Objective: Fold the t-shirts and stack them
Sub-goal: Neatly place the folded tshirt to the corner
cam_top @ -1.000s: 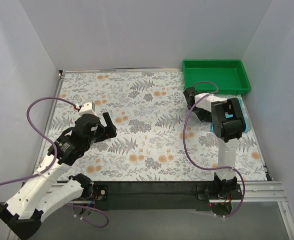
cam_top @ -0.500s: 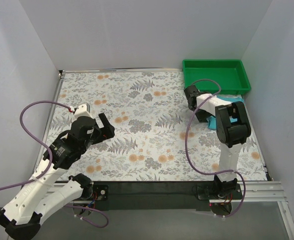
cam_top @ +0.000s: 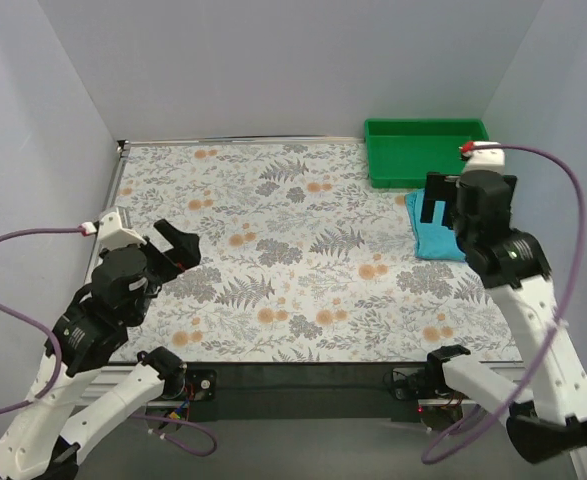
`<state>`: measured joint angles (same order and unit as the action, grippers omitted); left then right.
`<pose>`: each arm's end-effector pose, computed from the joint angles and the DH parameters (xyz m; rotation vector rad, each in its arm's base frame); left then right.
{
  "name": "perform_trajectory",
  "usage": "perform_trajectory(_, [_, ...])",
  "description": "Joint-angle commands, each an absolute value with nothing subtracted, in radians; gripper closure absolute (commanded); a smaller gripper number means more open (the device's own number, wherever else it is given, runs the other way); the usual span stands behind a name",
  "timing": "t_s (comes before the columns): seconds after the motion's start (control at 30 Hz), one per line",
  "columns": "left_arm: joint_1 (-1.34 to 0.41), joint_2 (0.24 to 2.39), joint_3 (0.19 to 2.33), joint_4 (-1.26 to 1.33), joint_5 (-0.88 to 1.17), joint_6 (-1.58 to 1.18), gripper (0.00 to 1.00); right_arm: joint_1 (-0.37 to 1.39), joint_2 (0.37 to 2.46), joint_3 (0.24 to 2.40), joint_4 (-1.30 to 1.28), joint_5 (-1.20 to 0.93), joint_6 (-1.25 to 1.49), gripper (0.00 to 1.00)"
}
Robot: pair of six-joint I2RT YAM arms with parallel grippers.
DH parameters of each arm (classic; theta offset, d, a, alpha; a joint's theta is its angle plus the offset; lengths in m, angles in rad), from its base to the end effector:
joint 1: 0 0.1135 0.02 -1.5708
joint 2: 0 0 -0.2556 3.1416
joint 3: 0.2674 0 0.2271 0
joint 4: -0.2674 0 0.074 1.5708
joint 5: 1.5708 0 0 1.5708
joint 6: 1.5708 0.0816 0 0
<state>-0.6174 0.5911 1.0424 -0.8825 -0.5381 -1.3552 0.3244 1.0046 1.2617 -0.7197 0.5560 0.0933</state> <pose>0.1136 -0.0293 0.3452 -1.0433 1.7258 -0.7590 0.2106 0.0254 0.3790 0.1167 1.9676 -0.2929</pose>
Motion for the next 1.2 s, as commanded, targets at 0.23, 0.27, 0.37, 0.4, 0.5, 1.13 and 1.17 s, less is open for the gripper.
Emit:
perform_trajectory(0.23, [-0.620, 0.379, 1.002, -0.735, -0.716, -1.232, 0.02, 0.319, 0.471, 1.099, -0.721, 0.552, 0.156, 0.02])
perform_trajectory(0.27, [-0.620, 0.370, 0.994, -0.724, -0.725, -1.229, 0.02, 0.319, 0.439, 1.082, -0.710, 0.558, 0.155, 0.02])
perform_trajectory(0.37, [-0.621, 0.336, 0.954, -0.687, -0.707, -1.207, 0.02, 0.321, 0.325, 1.010, -0.660, 0.554, 0.138, 0.02])
perform_trajectory(0.4, [-0.620, 0.330, 0.936, -0.680, -0.703, -1.207, 0.02, 0.321, 0.283, 0.977, -0.632, 0.529, 0.114, 0.02])
perform_trajectory(0.5, [-0.621, 0.318, 0.907, -0.655, -0.709, -1.229, 0.02, 0.321, 0.236, 0.928, -0.601, 0.489, 0.075, 0.02])
perform_trajectory(1.13, [-0.621, 0.393, 0.844, -0.588, -0.707, -1.319, 0.02, 0.321, 0.230, 0.890, -0.542, 0.413, 0.005, 0.02])
perform_trajectory(1.17, [-0.620, 0.393, 0.842, -0.584, -0.700, -1.325, 0.02, 0.321, 0.227, 0.888, -0.538, 0.410, 0.005, 0.02])
